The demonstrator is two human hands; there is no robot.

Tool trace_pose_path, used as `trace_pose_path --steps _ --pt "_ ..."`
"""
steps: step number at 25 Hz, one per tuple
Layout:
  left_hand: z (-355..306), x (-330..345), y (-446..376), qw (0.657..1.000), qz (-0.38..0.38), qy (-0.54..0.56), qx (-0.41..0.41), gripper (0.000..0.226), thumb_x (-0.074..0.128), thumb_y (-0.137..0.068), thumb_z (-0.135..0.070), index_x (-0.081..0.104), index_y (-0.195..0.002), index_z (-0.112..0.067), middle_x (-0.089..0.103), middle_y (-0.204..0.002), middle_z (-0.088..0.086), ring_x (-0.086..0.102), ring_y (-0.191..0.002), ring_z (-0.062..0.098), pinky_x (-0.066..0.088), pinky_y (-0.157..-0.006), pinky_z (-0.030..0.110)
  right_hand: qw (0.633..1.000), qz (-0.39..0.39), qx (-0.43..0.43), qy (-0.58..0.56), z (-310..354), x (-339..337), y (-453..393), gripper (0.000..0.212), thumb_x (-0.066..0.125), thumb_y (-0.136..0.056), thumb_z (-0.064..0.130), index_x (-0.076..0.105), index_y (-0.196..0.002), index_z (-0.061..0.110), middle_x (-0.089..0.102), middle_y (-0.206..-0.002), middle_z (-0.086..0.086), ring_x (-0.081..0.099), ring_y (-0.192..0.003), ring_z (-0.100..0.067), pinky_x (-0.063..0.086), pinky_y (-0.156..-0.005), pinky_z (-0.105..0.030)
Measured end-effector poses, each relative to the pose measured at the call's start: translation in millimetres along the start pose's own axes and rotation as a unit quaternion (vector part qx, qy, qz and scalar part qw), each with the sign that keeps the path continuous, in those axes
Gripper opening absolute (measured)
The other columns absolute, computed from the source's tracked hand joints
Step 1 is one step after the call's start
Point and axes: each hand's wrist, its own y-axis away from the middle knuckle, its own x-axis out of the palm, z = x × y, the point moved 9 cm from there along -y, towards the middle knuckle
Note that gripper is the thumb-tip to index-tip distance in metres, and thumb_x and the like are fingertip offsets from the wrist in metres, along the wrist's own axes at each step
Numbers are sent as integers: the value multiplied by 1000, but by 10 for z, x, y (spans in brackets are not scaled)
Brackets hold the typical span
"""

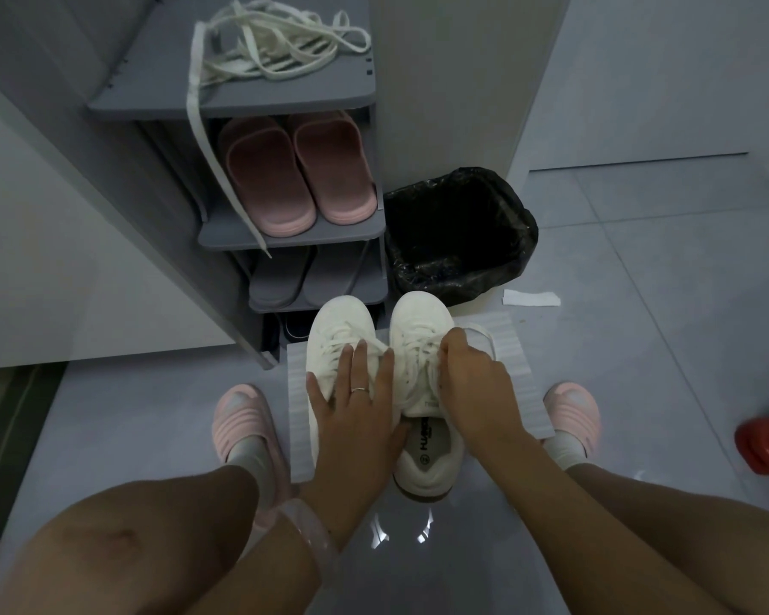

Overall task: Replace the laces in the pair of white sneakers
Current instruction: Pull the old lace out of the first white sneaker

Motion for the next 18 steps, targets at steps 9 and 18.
trace_pose_path --steps 9,18 --pt "154 189 41 997 34 47 -45 102 83 -43 -53 44 -124 -4 58 -125 22 58 -114 36 49 -75 60 999 -32 7 -33 -12 -33 33 15 36 -99 18 49 -101 11 58 -93 -5 56 -80 -23 34 -65 -29" --pt "132 154 46 990 37 125 -49 88 47 -87 -52 -5 -148 -17 -3 -157 6 -7 -146 21 9 -116 43 981 9 104 -162 -250 184 97 12 48 -95 21 49 -84 15 57 -93 -2 53 -83 -17 35 -68 -25"
